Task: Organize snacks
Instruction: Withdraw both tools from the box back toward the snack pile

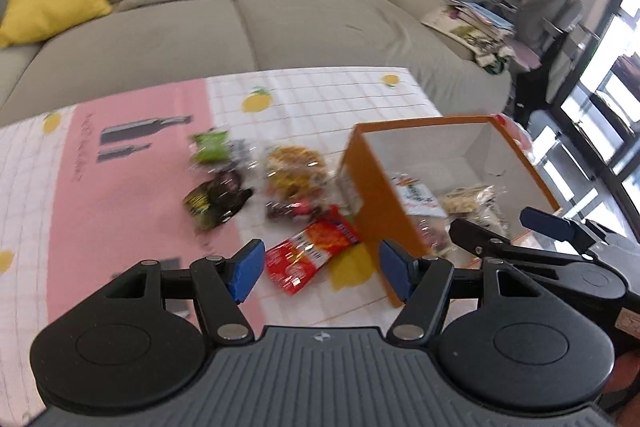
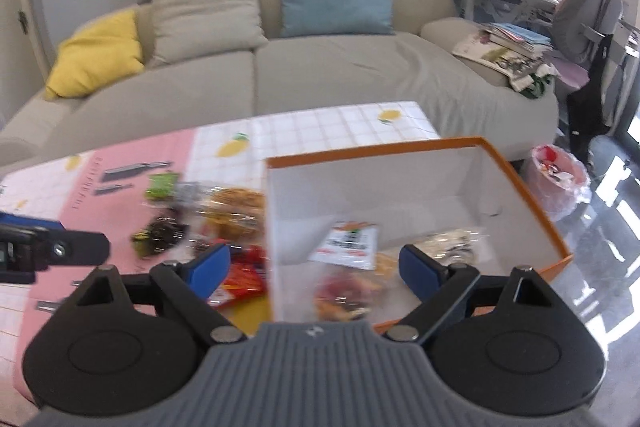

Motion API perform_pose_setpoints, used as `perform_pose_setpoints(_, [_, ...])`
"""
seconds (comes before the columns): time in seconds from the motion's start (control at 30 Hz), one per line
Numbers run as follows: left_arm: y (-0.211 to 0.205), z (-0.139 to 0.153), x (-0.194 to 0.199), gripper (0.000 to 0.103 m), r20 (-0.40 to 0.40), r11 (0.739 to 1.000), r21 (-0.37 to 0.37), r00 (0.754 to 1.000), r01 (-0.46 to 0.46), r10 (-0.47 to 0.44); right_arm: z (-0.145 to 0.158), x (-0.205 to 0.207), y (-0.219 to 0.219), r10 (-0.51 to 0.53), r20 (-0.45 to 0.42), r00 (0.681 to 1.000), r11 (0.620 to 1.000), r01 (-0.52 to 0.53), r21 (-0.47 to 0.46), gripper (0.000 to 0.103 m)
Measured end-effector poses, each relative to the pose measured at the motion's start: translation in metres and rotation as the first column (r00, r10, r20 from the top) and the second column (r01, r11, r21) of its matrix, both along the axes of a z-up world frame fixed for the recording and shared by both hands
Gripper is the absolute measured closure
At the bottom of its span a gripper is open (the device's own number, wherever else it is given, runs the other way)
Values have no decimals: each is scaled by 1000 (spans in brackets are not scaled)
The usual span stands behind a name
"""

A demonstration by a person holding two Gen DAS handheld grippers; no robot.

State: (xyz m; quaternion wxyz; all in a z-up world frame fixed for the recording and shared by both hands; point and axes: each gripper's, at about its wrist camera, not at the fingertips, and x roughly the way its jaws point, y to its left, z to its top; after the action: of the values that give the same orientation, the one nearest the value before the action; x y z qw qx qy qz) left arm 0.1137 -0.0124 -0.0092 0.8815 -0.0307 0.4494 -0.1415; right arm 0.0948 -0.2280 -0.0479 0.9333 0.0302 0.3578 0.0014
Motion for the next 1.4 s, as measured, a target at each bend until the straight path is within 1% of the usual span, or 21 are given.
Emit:
perform_pose_setpoints(0.17, [31, -12, -18, 26, 16, 999, 13, 999, -39, 38, -8, -15, 29, 27, 23, 999, 999, -28, 33, 20])
perform_pose_setpoints(0.23, [43, -20, -23, 26, 9, 999, 4, 999, -46, 46, -12, -19, 39, 42, 32, 999, 999, -43, 27, 21])
perform_pose_setpoints(0.3, [53, -30, -27, 26, -9, 998, -6, 998, -58, 58, -17, -23, 50, 60, 47, 997, 998, -61, 14, 27])
perform_pose_setpoints(0.4, [62, -44, -29, 26, -26, 997, -19, 997, -69, 68, -24, -29, 66, 91, 63, 994, 996, -90, -15, 31])
perform_pose_setpoints(0.47, [68, -51, -29, 27, -36, 996, -27, 996, -79, 78, -29, -31, 77, 120, 70, 990, 992, -118, -35, 37])
perform_pose_setpoints(0.5, [69, -54, -28, 27, -39, 996, -34, 996, -85, 83, -32, -32, 83, 137, 71, 988, 990, -134, -44, 39])
perform_pose_setpoints(0.57, [73, -59, -28, 27, -32, 995, -46, 996, -90, 89, -39, -29, 93, 167, 64, 984, 985, -163, -59, 48])
perform_pose_setpoints(0.6, [74, -62, -29, 27, -22, 995, -52, 996, -87, 86, -43, -27, 96, 177, 54, 983, 983, -174, -63, 50])
perform_pose_setpoints(0.67, [74, -69, -28, 27, -15, 995, -59, 996, -84, 83, -54, -23, 102, 189, 29, 982, 980, -187, -65, 60])
perform_pose_setpoints(0.73, [74, -77, -25, 27, -17, 995, -61, 997, -80, 79, -63, -17, 106, 199, 1, 980, 978, -198, -62, 64])
perform_pose_setpoints(0.93, [80, -100, -8, 28, -70, 990, -87, 992, -106, 100, -87, -2, 109, 209, -68, 976, 976, -212, -45, 64])
perform_pose_setpoints(1.03, [81, -106, 3, 31, -83, 991, -77, 991, -109, 103, -97, 10, 111, 219, -97, 971, 973, -225, -50, 62])
perform_pose_setpoints(1.13, [80, -108, 19, 31, -56, 995, -43, 995, -89, 87, -101, 25, 112, 216, -110, 970, 973, -223, -62, 60])
perform_pose_setpoints(1.3, [74, -114, 55, 31, -32, 999, -4, 998, -46, 46, -107, 65, 116, 216, -121, 969, 973, -224, -58, 60])
perform_pose_setpoints(1.33, [74, -114, 62, 31, -24, 999, 1, 999, -44, 44, -108, 72, 117, 218, -124, 968, 972, -226, -58, 58])
perform_pose_setpoints(1.37, [74, -115, 68, 31, -18, 999, 4, 999, -42, 42, -109, 79, 118, 222, -125, 967, 971, -231, -58, 53])
perform_pose_setpoints(1.4, [74, -116, 76, 31, -15, 999, 8, 999, -35, 35, -111, 86, 120, 223, -125, 967, 971, -232, -62, 52])
